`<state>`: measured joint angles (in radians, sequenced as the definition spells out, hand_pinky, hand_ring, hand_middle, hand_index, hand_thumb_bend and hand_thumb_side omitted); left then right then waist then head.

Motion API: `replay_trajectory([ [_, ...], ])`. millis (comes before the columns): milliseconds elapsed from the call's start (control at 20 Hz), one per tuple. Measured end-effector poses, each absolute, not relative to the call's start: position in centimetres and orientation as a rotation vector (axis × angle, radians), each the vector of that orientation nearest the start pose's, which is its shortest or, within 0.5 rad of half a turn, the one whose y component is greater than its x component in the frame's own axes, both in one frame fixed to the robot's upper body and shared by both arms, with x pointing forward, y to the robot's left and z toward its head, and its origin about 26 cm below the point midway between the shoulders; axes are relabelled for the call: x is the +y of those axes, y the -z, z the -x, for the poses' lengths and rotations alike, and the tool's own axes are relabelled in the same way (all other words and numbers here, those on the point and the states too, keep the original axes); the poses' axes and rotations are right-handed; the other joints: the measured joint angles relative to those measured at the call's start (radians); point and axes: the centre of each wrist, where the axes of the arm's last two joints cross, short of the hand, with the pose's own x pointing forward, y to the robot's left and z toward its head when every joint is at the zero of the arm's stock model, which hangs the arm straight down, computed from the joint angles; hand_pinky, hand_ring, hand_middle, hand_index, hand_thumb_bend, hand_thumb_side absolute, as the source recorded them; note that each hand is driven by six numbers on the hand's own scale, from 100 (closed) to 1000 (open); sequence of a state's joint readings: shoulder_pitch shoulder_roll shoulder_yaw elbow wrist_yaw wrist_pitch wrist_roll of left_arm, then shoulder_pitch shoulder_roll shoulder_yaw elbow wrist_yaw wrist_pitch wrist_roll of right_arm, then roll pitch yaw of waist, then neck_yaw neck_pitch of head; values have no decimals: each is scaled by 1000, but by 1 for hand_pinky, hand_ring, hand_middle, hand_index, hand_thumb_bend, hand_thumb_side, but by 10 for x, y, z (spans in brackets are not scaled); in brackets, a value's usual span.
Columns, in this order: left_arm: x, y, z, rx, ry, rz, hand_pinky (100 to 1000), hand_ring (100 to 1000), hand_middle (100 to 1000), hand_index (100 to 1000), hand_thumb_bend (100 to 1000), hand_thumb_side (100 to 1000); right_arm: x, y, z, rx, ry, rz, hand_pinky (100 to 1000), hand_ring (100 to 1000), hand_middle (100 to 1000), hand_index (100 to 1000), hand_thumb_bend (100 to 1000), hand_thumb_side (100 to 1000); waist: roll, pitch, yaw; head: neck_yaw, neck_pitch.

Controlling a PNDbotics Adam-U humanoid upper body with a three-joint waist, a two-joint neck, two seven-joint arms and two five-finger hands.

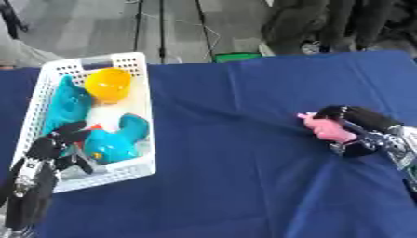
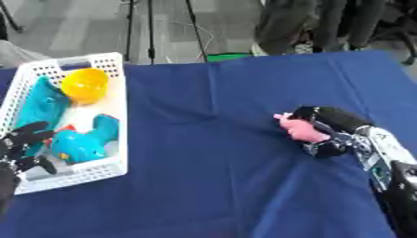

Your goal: Pick up objects on the table and place them in the box.

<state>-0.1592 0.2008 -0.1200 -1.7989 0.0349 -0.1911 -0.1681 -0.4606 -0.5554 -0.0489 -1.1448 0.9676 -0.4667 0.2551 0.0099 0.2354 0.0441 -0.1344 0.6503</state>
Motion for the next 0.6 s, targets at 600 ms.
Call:
replay_trajectory([
  [600,232,-95,-303,-2087,468,154,450,862,837,737,280,1000,-405,-119,-377,-1634,-1142,636,100,237,487,592,100,100,1,0,-11,3,0],
])
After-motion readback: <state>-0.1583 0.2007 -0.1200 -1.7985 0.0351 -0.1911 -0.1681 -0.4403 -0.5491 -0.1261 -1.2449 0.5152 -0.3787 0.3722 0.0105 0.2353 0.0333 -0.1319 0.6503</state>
